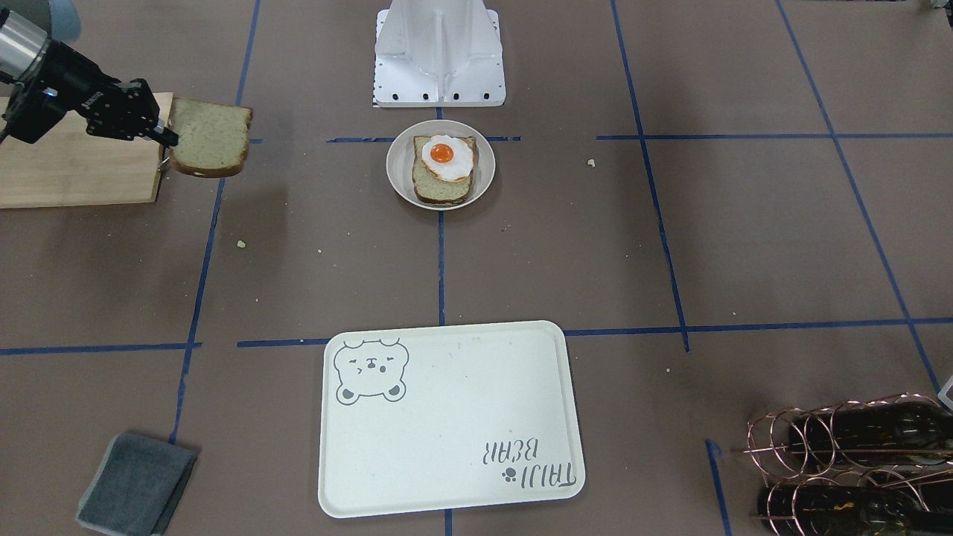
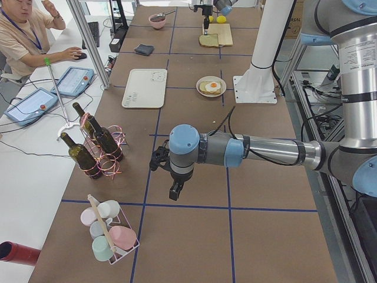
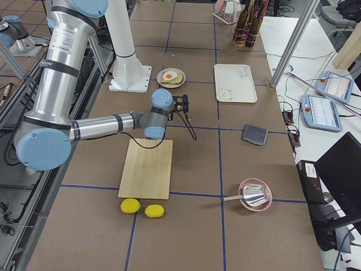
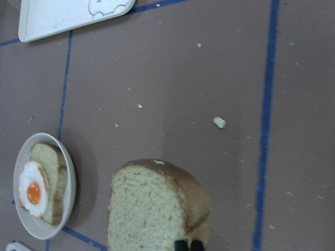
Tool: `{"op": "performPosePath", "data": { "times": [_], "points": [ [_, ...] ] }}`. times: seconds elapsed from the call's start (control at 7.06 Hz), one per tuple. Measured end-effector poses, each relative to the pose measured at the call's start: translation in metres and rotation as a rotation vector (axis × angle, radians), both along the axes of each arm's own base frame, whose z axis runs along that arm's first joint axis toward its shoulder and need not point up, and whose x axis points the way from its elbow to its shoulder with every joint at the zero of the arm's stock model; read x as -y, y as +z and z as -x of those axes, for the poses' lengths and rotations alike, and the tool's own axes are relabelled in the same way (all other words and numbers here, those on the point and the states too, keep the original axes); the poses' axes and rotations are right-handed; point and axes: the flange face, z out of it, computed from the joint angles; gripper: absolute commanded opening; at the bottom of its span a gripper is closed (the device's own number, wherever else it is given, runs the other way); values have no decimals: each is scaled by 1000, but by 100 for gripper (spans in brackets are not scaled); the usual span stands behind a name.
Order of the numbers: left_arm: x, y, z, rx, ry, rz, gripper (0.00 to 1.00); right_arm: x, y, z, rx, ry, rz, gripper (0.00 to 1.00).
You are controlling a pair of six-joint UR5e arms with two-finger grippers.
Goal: Make sandwich and place on tray
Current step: 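Lift the bread slice with the right gripper and carry it over the plate, then lower the bread onto the fried egg and open the right gripper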
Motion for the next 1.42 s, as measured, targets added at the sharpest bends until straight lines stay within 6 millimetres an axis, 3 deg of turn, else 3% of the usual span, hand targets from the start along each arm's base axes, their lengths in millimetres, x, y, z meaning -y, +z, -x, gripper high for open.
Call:
{"op": "performPosePath", "data": {
  "times": [0.28, 0.43, 0.57, 0.71, 0.99, 1.42],
  "points": [
    [0, 2, 0, 0, 0, 4, 100, 32, -106, 102, 6, 5, 29, 0],
    [0, 2, 0, 0, 0, 5, 100, 27, -153, 150, -1, -4, 26, 0],
    [0, 2, 0, 1, 1, 5, 100, 7, -180, 192, -12, -8, 13, 0],
    [0, 4, 0, 1, 1, 7, 100, -10, -187, 220, -27, -4, 4, 0],
    [0, 7, -1, 0, 1, 13, 100, -21, -183, 261, -62, 15, -2, 0],
    [0, 10, -1, -1, 1, 20, 100, -35, -177, 289, -88, 52, 10, 0]
  ]
}}
